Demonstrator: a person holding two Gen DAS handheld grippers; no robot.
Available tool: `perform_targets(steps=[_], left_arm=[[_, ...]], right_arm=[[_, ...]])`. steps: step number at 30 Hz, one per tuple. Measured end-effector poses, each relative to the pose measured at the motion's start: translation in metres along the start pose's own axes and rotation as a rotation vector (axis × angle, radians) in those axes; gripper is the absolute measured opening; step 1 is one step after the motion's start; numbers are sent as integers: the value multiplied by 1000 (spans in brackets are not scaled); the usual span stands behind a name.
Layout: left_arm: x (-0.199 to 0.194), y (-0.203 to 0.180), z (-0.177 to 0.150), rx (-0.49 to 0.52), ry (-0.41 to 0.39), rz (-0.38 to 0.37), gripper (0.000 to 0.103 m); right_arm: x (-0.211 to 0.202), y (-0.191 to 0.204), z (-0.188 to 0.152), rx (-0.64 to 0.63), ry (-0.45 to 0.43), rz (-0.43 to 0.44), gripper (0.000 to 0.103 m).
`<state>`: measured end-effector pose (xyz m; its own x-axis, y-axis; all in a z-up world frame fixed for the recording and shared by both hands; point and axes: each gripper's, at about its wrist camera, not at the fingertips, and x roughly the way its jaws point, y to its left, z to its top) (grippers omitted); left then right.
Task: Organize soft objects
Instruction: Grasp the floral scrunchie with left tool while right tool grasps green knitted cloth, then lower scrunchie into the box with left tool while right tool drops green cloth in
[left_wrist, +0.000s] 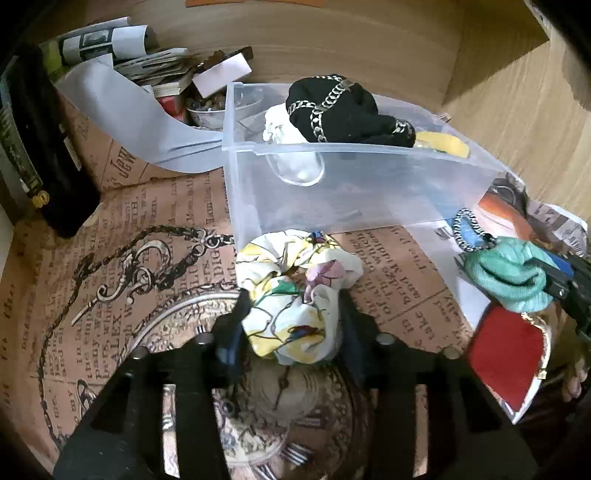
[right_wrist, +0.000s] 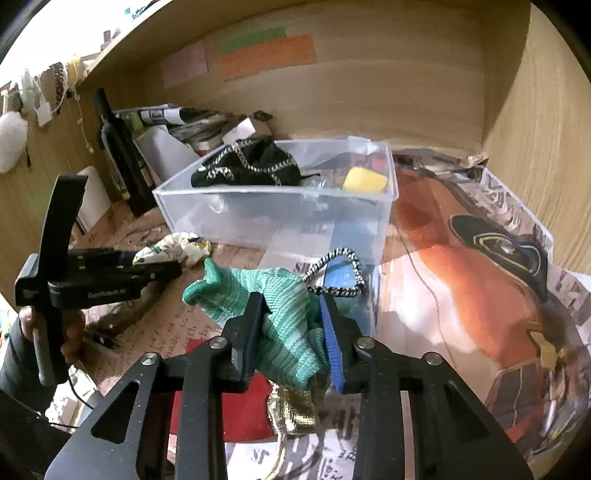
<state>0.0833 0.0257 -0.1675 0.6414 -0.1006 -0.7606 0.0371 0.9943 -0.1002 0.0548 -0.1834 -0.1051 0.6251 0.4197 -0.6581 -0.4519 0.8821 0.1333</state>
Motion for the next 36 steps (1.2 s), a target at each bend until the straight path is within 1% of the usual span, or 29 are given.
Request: perform_targets(steps=[3, 11, 13, 19, 25, 30, 36], left_arm=[[-9, 1, -1, -11, -16, -9, 38], [-52, -8, 6, 8, -136, 1, 38], [-63, -8, 12, 9, -172, -1, 38], [-91, -11, 29, 5, -267, -11, 38], [-104, -16, 51, 14, -344, -18, 38], [-100, -21, 69, 33, -363, -15, 38], [-79, -23, 91, 39, -336, -15, 38]], right_arm=[[-5, 0, 3, 3, -21, 3, 27], [-21, 2, 18, 3, -91, 20, 26], [-27, 4, 23, -2, -118, 28, 26], [-46, 4, 43, -13, -220, 14, 26], [-53, -2, 65, -11, -309, -16, 26], [-45, -8, 81, -20, -334, -33, 26], [-18, -13, 97, -34, -299, -46, 26]])
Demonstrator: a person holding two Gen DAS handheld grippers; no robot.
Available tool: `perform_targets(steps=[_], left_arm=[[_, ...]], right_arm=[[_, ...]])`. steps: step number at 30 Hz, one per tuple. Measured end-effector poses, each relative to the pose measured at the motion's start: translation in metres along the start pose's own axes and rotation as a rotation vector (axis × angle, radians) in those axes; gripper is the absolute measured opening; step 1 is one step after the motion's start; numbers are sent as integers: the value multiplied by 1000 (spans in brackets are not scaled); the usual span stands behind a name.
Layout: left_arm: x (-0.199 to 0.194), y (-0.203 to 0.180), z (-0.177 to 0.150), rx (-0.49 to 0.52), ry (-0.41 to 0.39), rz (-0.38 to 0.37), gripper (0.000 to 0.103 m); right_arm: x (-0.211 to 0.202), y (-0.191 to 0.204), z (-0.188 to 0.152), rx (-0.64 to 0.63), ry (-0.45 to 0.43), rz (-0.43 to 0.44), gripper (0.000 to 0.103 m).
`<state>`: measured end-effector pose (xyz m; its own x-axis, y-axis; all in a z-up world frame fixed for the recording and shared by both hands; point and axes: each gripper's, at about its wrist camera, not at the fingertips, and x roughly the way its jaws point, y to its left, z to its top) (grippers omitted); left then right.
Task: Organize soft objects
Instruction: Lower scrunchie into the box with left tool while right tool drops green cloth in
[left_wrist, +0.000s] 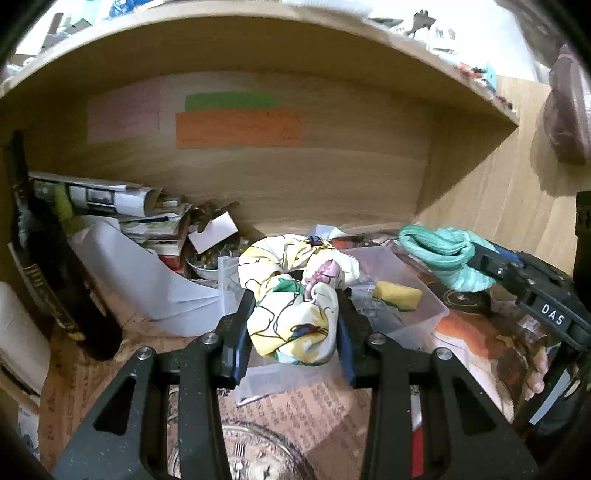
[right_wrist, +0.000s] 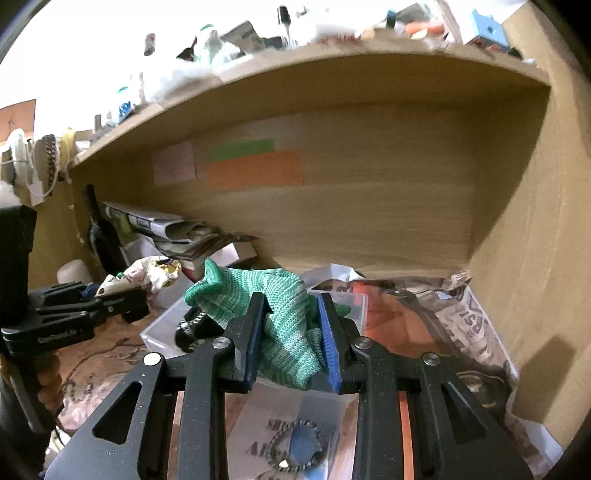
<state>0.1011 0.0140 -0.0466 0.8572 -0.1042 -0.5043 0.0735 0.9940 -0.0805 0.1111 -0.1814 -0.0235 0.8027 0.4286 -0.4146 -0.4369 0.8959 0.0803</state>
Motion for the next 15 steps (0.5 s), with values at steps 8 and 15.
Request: perform_targets(steps=[8, 15], left_arm=[[49, 15, 2, -26, 86, 47, 38], [84, 23, -9, -37, 187, 40, 38]], right_arm=[[42, -3, -7, -22, 104, -8, 26], [73, -3, -19, -50, 203, -16, 26]])
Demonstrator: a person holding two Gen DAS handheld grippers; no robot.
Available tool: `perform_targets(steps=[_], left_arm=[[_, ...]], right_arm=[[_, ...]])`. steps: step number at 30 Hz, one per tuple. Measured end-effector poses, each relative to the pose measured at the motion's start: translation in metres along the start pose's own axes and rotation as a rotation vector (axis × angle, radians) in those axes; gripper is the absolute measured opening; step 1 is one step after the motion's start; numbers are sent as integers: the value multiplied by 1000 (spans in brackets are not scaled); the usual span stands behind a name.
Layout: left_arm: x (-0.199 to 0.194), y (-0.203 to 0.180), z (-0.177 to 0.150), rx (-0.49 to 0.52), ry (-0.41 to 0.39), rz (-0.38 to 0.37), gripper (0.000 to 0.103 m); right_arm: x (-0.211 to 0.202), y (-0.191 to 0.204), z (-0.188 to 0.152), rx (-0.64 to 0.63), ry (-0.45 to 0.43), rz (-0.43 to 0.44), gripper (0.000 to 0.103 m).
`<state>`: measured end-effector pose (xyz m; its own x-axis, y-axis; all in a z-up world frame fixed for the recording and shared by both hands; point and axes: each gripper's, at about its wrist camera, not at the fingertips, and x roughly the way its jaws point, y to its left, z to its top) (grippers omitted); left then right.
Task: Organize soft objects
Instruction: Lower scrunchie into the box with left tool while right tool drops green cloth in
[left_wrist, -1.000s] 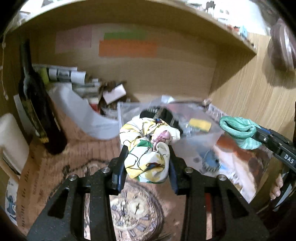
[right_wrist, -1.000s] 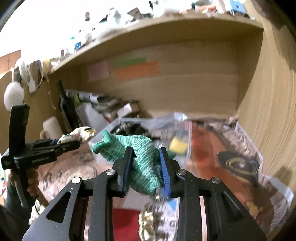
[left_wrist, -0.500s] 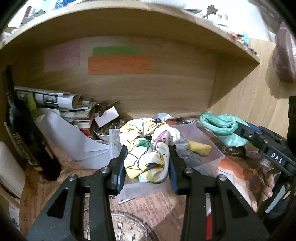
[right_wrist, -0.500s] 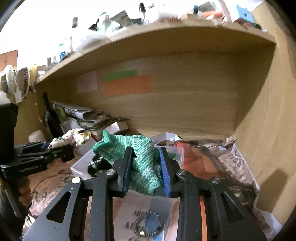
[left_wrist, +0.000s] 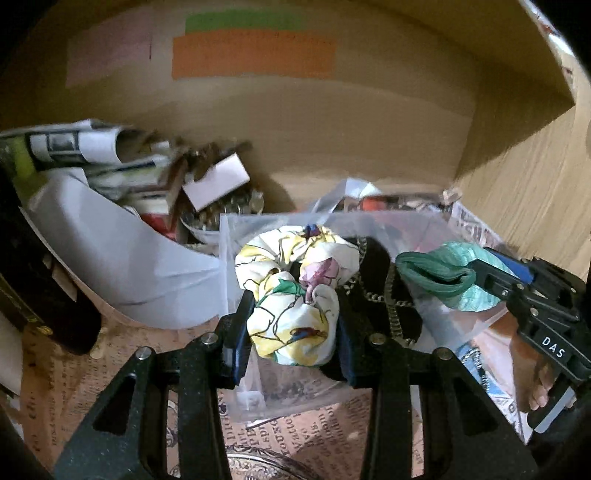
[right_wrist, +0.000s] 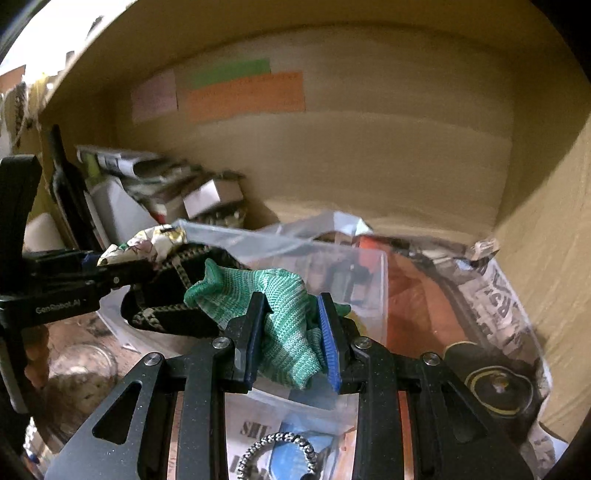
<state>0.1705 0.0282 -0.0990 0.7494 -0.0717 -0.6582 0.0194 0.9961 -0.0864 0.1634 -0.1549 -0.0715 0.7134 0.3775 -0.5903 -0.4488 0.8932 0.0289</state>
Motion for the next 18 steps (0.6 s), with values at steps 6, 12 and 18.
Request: perform_targets(steps=[6, 12, 18], left_arm=[[6, -3, -3, 18, 12, 2, 58], [-1, -6, -3, 22, -1, -6, 68], [-19, -10, -2, 26, -41, -14, 78]], right_arm=[[13, 2, -6, -21, 48, -4, 26], [16, 4, -6, -39, 66, -7, 33], [7, 3, -4, -40, 50, -9, 53]])
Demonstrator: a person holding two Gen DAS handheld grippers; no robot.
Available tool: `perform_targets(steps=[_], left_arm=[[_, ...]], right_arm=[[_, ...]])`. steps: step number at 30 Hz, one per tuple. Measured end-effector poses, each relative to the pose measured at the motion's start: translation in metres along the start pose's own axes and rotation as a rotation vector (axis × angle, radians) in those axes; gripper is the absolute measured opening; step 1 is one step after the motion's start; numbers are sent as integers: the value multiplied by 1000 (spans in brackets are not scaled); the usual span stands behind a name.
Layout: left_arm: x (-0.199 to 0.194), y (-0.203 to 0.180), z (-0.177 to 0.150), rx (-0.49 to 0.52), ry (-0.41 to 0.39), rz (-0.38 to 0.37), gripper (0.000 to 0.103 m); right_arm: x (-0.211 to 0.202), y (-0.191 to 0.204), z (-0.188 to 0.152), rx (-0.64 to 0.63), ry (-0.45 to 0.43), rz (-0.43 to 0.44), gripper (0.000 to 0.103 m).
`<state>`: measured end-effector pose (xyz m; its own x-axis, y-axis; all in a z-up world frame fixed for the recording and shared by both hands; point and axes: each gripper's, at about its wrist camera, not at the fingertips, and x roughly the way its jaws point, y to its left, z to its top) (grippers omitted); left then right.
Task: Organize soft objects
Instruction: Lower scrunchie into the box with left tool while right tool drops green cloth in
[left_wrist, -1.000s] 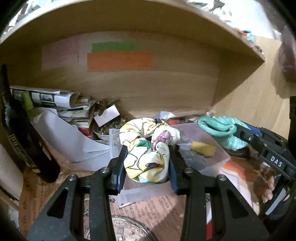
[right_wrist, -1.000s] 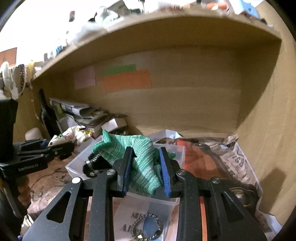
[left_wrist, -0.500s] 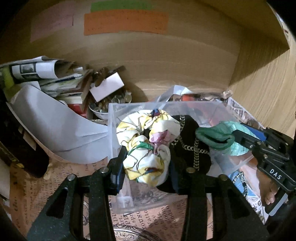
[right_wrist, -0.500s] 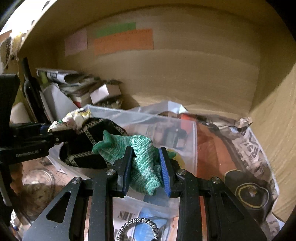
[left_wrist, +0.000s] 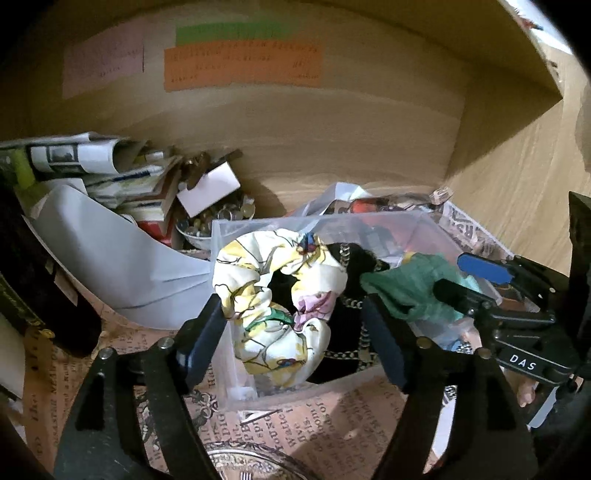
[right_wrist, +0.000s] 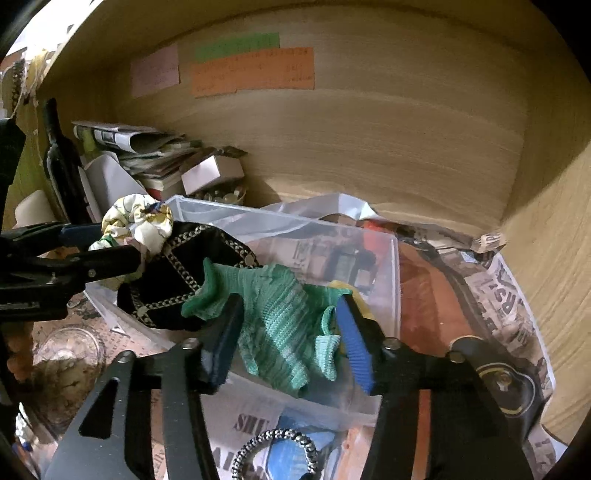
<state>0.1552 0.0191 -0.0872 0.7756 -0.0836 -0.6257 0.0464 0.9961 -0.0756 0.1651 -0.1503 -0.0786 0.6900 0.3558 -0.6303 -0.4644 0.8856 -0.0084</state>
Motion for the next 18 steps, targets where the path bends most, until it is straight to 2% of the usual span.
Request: perform_targets(steps=[4, 12, 18], left_arm=[[-17, -4, 1, 7, -39, 1, 84], [-48, -12, 0, 14, -104, -13, 93], [-62, -24, -11, 27, -113, -44, 94]], right_arm=[[-16, -1, 3, 4, -37, -4, 66], [-59, 0, 6, 17, -127, -17, 81], [-78, 2, -8, 21, -134, -25, 82]])
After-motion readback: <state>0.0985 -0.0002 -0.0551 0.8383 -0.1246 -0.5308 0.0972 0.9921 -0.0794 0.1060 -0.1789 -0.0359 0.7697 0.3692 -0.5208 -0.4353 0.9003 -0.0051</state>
